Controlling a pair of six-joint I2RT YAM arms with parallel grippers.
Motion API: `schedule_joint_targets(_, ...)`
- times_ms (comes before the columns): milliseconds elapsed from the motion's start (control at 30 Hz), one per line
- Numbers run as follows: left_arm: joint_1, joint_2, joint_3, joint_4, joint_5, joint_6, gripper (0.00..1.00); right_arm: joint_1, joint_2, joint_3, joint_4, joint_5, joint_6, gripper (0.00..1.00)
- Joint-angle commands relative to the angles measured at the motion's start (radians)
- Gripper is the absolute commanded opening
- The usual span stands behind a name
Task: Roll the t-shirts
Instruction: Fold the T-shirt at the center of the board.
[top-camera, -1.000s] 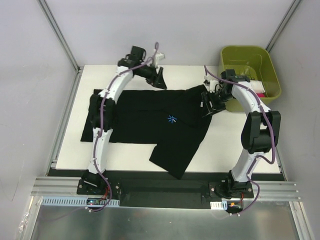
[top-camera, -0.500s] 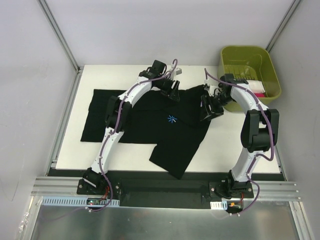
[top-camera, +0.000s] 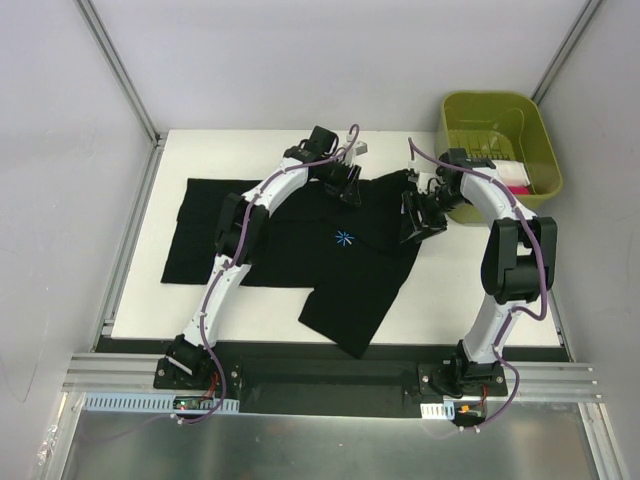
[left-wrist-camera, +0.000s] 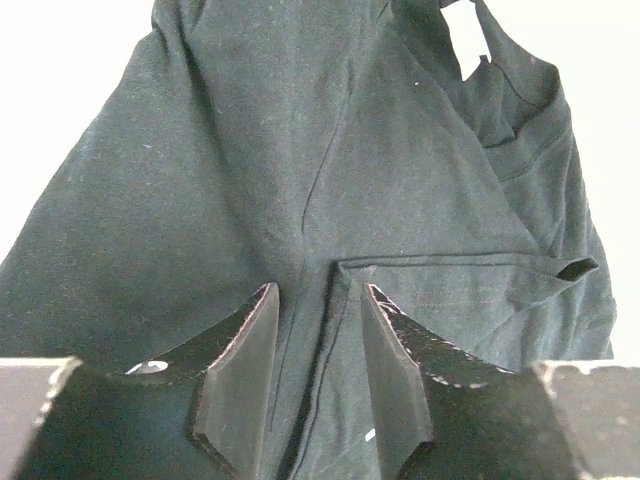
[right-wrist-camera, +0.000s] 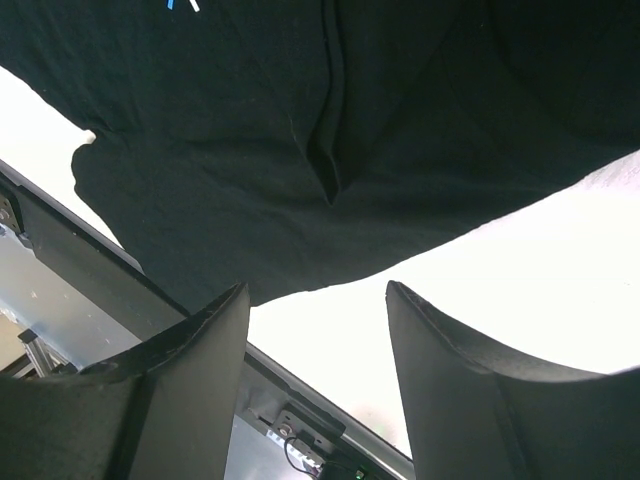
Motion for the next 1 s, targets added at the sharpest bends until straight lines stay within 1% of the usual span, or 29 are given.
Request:
schedule_joint_targets(0,-0.013,-0.074,0.022,0.021,0.037,-0.014,0.4,-0.007,0.007,0.025,-0.011,-0.017,0.011,0.6)
schedule_joint_targets(33,-0.013,-0.076,0.014,0.021,0.043,-0.014,0.42,-0.004,0.01,0.029,-0.01,-0.017,0.011,0.6)
schedule_joint_targets(67,-0.013,-0.071,0.008,0.023,0.045,-0.016,0.47,-0.004,0.016,0.032,-0.011,-0.017,0.011,0.6)
schedule_joint_targets(200,-0.013,-0.056,-0.02,0.021,0.045,-0.025,0.53,-0.004,0.024,0.046,-0.022,-0.014,0.01,0.62)
schedule_joint_targets(267,-0.013,-0.045,-0.024,0.021,0.05,-0.029,0.52,-0.004,0.022,0.046,-0.02,-0.014,0.01,0.63)
schedule_joint_targets(433,-0.02,-0.039,-0.03,0.021,0.074,-0.031,0.38,-0.004,0.028,0.043,-0.02,-0.016,0.008,0.63)
schedule_joint_targets(500,-0.023,-0.048,-0.03,0.02,0.021,-0.036,0.41,-0.004,0.032,0.04,-0.019,-0.016,0.008,0.63)
schedule_joint_targets(533,-0.025,-0.059,-0.03,0.021,-0.001,-0.042,0.46,-0.004,0.032,0.04,-0.017,-0.016,0.008,0.63)
schedule_joint_targets(600,-0.023,-0.077,-0.035,0.02,-0.051,-0.043,0.47,-0.004,0.033,0.043,-0.017,-0.017,0.008,0.63)
schedule_joint_targets(667,-0.02,-0.111,-0.04,0.014,-0.09,-0.045,0.51,-0.004,0.033,0.048,-0.017,-0.016,0.008,0.63)
schedule_joint_targets(767,-0.013,-0.165,-0.064,0.01,-0.15,-0.045,0.52,-0.004,0.027,0.051,-0.017,-0.013,0.007,0.63)
schedule_joint_targets(867,-0.01,-0.234,-0.116,0.029,-0.141,-0.045,0.52,-0.004,0.019,0.048,-0.019,-0.011,0.005,0.63)
schedule_joint_targets(967,-0.01,-0.277,-0.165,0.04,-0.073,-0.045,0.51,-0.004,0.016,0.041,-0.017,-0.01,0.002,0.63)
